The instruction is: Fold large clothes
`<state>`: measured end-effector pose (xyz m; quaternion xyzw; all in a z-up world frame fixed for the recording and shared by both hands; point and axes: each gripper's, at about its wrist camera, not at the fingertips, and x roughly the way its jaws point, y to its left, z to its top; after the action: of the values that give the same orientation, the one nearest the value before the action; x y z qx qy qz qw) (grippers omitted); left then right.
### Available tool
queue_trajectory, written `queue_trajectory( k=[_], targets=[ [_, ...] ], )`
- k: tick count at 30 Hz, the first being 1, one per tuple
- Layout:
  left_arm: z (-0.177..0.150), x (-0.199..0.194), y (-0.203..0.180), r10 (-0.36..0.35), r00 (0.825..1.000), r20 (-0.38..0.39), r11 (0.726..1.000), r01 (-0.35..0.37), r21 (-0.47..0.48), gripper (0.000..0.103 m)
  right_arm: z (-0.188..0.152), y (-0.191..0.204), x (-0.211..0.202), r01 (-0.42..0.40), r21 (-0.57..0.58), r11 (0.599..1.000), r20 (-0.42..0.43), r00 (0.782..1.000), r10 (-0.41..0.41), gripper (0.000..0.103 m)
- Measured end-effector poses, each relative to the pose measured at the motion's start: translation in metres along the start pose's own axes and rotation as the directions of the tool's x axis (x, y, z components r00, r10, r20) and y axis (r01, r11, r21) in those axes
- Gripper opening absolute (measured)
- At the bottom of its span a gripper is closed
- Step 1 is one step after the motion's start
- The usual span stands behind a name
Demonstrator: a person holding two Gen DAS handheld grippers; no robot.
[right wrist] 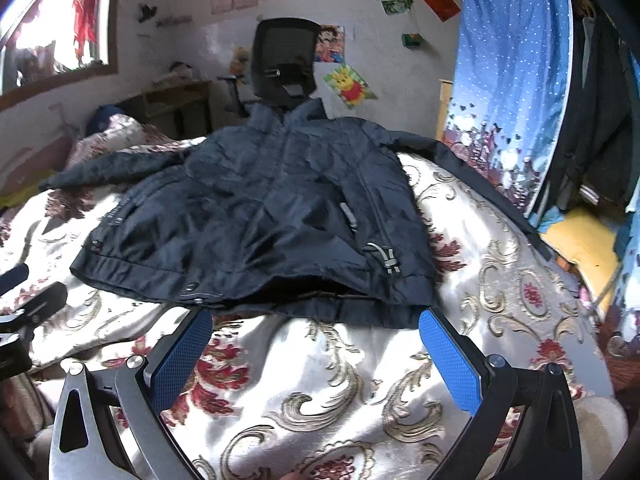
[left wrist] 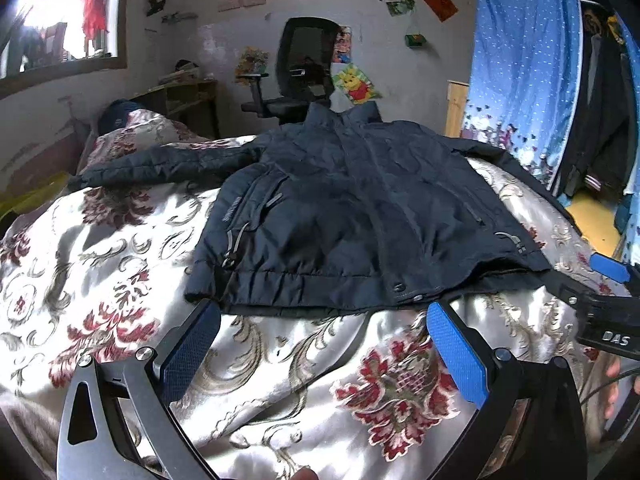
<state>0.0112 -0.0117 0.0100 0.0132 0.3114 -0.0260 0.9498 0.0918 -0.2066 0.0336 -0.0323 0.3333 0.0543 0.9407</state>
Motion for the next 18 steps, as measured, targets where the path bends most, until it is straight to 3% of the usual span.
queue_trajectory(
  k=[9, 13, 18],
  targets=[
    [0.066, 0.016, 0.017, -0.056, 0.998, 0.026, 0.997, 0.057, -0.042, 0.101, 0.054, -0.018, 0.014, 0.133, 0.002, 0.991, 0.003, 0.991, -0.133, 0.103],
    [0.101, 0.029, 0.024, -0.088, 0.996, 0.031, 0.994, 0.089, -0.055, 0.101, 0.073, -0.031, 0.023, 0.121, 0.038, 0.992, 0.007, 0.993, -0.121, 0.103],
    [0.139, 0.058, 0.025, -0.081, 0.997, 0.003, 0.996, 0.081, -0.031, 0.101, 0.094, -0.066, 0.056, 0.052, 0.159, 0.986, -0.036, 0.998, -0.047, 0.103]
  ],
)
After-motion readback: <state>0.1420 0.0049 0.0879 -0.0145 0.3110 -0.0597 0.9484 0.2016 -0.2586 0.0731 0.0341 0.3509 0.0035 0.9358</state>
